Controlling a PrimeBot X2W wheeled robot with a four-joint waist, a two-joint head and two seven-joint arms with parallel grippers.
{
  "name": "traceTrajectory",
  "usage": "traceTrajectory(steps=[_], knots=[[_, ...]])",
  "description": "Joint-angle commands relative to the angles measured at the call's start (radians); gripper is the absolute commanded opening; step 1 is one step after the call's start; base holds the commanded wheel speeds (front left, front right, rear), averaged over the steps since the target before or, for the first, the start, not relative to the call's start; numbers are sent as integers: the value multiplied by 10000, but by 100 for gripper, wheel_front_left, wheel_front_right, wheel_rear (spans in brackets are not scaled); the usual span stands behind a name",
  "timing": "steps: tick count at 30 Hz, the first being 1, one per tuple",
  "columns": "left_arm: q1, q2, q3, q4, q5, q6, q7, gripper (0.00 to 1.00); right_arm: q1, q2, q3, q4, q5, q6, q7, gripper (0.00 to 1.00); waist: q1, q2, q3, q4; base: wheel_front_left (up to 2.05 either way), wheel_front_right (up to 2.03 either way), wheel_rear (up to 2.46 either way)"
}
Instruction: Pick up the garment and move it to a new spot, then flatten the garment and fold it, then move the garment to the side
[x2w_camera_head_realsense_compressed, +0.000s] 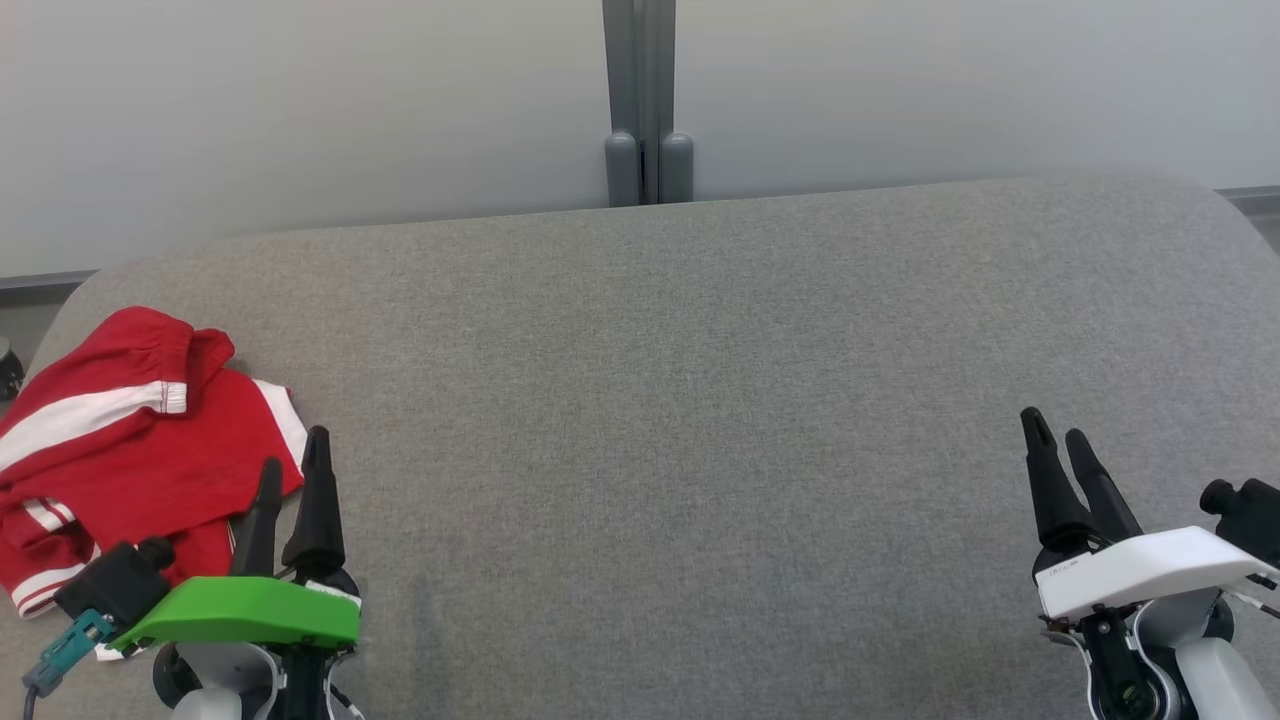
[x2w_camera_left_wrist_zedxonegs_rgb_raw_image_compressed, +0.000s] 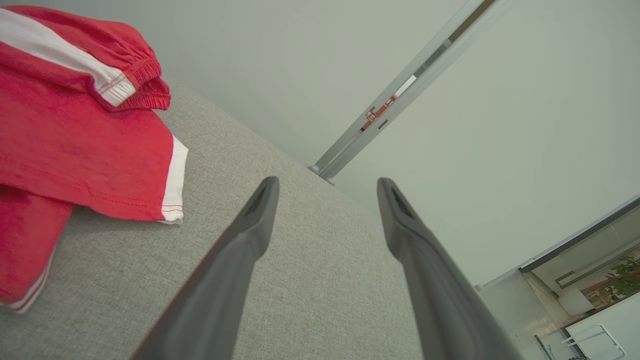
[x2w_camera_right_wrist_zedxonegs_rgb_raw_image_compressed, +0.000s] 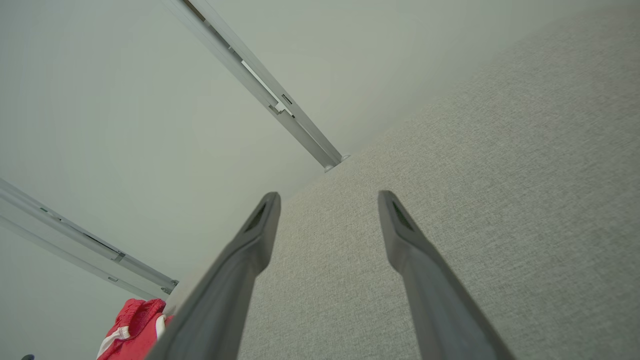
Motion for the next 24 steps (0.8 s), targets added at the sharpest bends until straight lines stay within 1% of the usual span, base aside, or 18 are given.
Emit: traceTrajectory(steps=[1, 12, 24], knots=[[-308, 82, -25, -56, 340, -33, -95, 100, -37, -106, 15, -174, -332, 25, -91, 100, 0, -1, 2, 4, 0, 0, 0], [-377, 102, -87, 198, 1688, -21, -429, 100, 91, -132, 121, -482, -1680, 26, -173, 100, 0, -1, 2, 13, 0, 0, 0], [-443, 116, -131, 457, 2933, 26, -746, 100, 229, -118, 138, -742, -2891, 28, -118, 100, 0, -1, 1, 29, 0, 0, 0]])
